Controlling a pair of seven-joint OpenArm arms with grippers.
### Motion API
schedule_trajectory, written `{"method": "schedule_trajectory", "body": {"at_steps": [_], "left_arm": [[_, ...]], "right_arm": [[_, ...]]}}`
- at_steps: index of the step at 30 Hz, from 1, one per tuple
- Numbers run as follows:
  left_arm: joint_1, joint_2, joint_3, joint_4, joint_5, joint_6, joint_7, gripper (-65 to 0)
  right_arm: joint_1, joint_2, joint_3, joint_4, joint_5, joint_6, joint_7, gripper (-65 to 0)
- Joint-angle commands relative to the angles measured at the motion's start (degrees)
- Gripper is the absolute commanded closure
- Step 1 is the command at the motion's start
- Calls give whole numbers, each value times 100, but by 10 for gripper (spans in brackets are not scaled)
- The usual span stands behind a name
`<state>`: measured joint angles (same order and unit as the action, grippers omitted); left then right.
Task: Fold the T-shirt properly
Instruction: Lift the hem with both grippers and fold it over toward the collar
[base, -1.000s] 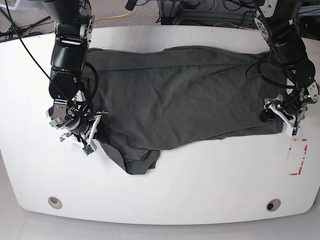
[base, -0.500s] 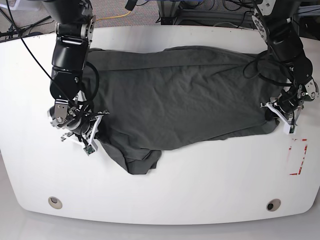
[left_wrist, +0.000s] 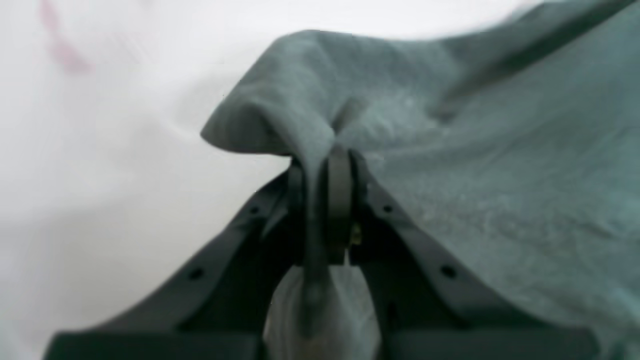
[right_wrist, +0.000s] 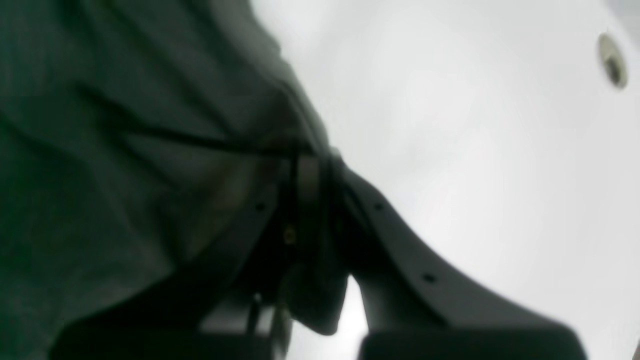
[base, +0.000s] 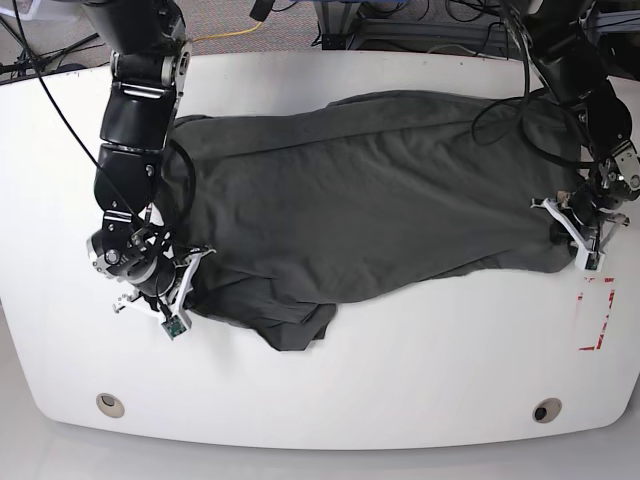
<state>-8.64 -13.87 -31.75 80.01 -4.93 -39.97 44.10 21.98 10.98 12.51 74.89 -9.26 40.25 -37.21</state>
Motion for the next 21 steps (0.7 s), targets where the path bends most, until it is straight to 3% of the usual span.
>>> {"method": "schedule_trajectory", "body": {"at_steps": [1,5,13,21], "left_arm": [[-133,-112,-3,443,-101,-3,113,0],[-169,-112,5,1085,-118,-3,439,0],[-300,-112,199,2245,-118,-3,544,0],[-1373,-112,269,2984,-118,-3,1300,0]], "right_arm": [[400,84,19,128,33,-25,156,0],[699,190,-16,120,33,-25,148,0],[1517,251,-25,93,33,-25,-90,0],[2739,436,-34,-593,33,-25,-99,0]]}}
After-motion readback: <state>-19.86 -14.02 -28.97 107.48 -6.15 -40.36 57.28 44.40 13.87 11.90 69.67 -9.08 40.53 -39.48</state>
